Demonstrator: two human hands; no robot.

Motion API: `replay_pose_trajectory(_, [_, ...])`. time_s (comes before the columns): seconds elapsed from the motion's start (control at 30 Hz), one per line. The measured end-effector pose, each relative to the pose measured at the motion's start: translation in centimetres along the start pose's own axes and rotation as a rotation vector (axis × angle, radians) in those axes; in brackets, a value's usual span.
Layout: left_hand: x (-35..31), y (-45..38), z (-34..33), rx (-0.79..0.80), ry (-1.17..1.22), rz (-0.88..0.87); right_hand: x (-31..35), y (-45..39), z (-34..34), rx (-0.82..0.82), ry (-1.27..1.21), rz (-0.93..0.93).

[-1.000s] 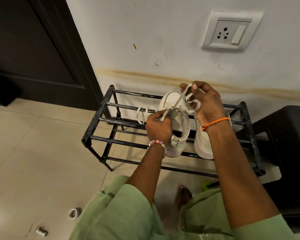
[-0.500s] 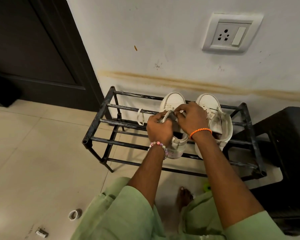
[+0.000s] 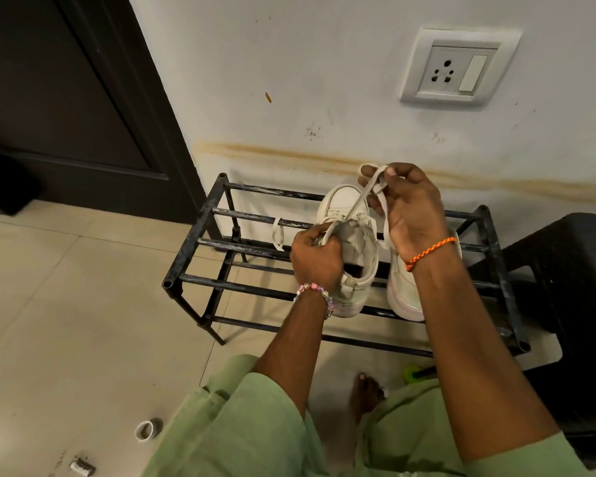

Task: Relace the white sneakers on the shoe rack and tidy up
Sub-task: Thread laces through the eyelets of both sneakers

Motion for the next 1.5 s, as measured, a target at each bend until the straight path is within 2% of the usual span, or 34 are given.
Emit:
replay_pose_trajectory(0.03, [0.0,0.1,0.0,0.002,-0.003,-0.002,0.0,-0.1,0.3,-0.012,0.095,0.015])
replay_pose_trajectory(0.1, [-0.1,0.1,-0.1,0.009,-0.007,-0.011,0.2,-0.2,1.0,0.037,0.535,0.134])
replay_pose_trajectory(0.2, [-0.4,0.3,0.0,0.007,-0.009,-0.019,-0.7,0.6,0.0,0.237,1.114,0.267])
replay_pose_trajectory(0.27, [-0.6,0.5,0.0,0.009,-0.007,-0.025,-2.4,1.2,-0.7,0.406,1.395,0.256])
replay_pose_trajectory(0.33, [-0.7,0.6,-0.1,0.018,-0.008,-0.025,-3.4,1.4,-1.1,0.503,1.552,0.185])
replay_pose_trajectory(0.43, [-0.7,0.7,-0.1,0.02,-0.021,-0.026,-3.6,1.2,-1.0,0.489,1.555,0.17])
replay_pose_trajectory(0.57, [-0.6,0.5,0.0,0.006,-0.022,-0.025,-3.5,0.9,-0.2,0.397,1.404,0.197])
replay_pose_trajectory(0.73, [-0.5,0.2,0.0,0.007,-0.026,-0.019,0.0,-0.2,-0.1,0.149,0.852,0.312])
replay_pose_trajectory(0.83, [-0.5,0.4,0.1,0.001,-0.023,-0.011,1.6,-0.9,0.4,0.047,0.503,0.315])
replay_pose_trajectory(0.93, [-0.4,0.5,0.1,0.002,-0.014,0.008,0.2,-0.5,0.8,-0.066,0.076,0.111])
replay_pose_trajectory(1.0, [-0.4,0.5,0.1,0.001,-0.019,0.011,-0.8,-0.3,0.6,-0.096,-0.058,-0.01])
replay_pose_trajectory(1.07, [-0.4,0.5,0.1,-0.002,-0.019,0.009,-0.9,-0.2,1.1,-0.083,0.132,0.006])
replay_pose_trajectory(1.2, [-0.7,0.8,0.1,-0.008,-0.011,-0.012,-0.2,0.3,0.5,0.133,0.983,0.298])
replay_pose_trajectory(1.3, [-1.2,1.2,0.1,0.005,0.025,-0.05,-2.1,0.8,-0.7,0.38,1.422,0.247])
replay_pose_trajectory(1.4, [-1.4,1.6,0.4,-0.005,0.043,-0.06,-3.5,0.9,-0.8,0.482,1.524,0.141])
replay_pose_trajectory(1.5, [-1.6,1.9,0.6,-0.002,0.032,-0.065,-2.5,0.9,-0.6,0.413,1.381,0.164])
Point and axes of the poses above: each hand's wrist, its own y-axis away from the middle knuckle, its own z-axis out of the back of the hand, x = y × z, the point moved 9 cm from there along -y, towards the middle knuckle, and after that the axes turned 15 degrees about z, right-handed, at the moved point
